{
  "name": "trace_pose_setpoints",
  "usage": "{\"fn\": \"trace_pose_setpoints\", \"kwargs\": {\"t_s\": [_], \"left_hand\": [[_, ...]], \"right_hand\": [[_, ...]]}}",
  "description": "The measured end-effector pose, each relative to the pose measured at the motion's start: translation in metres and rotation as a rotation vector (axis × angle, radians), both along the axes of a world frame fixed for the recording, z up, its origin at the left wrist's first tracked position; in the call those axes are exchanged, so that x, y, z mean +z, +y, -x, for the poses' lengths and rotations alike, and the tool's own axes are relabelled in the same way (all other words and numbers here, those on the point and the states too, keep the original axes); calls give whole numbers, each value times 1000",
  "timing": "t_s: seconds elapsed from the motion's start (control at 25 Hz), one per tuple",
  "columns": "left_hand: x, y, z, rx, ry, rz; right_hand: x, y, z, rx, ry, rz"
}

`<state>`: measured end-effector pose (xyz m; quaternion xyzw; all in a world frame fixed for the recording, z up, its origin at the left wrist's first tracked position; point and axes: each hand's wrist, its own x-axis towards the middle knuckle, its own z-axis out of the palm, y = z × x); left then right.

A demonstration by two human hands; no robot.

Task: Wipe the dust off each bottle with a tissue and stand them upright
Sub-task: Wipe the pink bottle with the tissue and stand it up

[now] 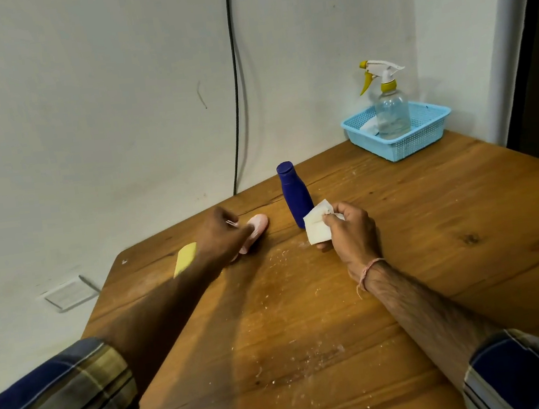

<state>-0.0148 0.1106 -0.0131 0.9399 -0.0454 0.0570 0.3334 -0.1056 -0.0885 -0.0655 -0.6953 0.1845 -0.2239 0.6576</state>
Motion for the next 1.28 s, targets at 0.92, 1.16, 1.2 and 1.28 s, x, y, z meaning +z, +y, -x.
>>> {"fn": "trace_pose_setpoints", "kwargs": {"t_s": [0.92, 1.16, 1.2, 1.28], "left_hand": [[-48, 66, 106, -124, -67, 128], [-51, 65, 102, -73, 13, 178], [-51, 65, 101, -70, 9, 173], [-53, 66, 99, -73, -1, 169]], "right_hand": [[-3, 12, 4, 122, -62, 513], [-5, 16, 9, 182, -101, 676], [-5, 16, 10, 189, -96, 695], [-5, 18, 9, 201, -80, 737]]}}
